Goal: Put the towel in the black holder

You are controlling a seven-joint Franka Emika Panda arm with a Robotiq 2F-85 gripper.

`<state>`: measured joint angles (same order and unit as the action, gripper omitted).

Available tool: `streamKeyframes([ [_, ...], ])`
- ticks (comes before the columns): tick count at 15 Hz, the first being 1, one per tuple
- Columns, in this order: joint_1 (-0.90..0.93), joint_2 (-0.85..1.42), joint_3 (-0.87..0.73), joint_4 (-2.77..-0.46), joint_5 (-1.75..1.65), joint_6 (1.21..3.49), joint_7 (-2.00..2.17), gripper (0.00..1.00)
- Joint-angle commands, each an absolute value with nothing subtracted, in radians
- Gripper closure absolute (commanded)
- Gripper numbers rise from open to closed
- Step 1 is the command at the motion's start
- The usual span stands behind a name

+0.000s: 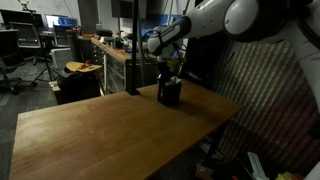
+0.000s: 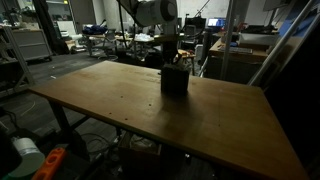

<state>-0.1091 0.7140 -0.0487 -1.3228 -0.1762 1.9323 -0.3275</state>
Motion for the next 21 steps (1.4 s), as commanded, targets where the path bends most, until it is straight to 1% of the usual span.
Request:
streamKeyframes([
  [1, -0.125, 0.770, -0.038, -1.284, -0.146, 1.945, -0.309, 0.98],
  [4, -0.126, 0.779, -0.040, -1.284, -0.142, 1.950, -0.300, 0.98],
  [5, -0.129, 0.773, -0.038, -1.285, -0.134, 1.945, -0.296, 0.74],
  [8, -0.137, 0.735, -0.038, -1.298, -0.121, 1.942, -0.295, 0.54],
  [11, -0.141, 0.702, -0.040, -1.307, -0.118, 1.932, -0.289, 0.30],
  [13, -0.140, 0.679, -0.038, -1.308, -0.118, 1.923, -0.291, 0.16],
  [14, -0.138, 0.668, -0.037, -1.308, -0.119, 1.921, -0.292, 0.08],
  [15, -0.138, 0.656, -0.032, -1.303, -0.113, 1.913, -0.296, 0.02],
  [16, -0.135, 0.646, -0.030, -1.299, -0.112, 1.912, -0.296, 0.00],
  [21, -0.128, 0.633, -0.037, -1.255, -0.131, 1.907, -0.292, 0.00],
])
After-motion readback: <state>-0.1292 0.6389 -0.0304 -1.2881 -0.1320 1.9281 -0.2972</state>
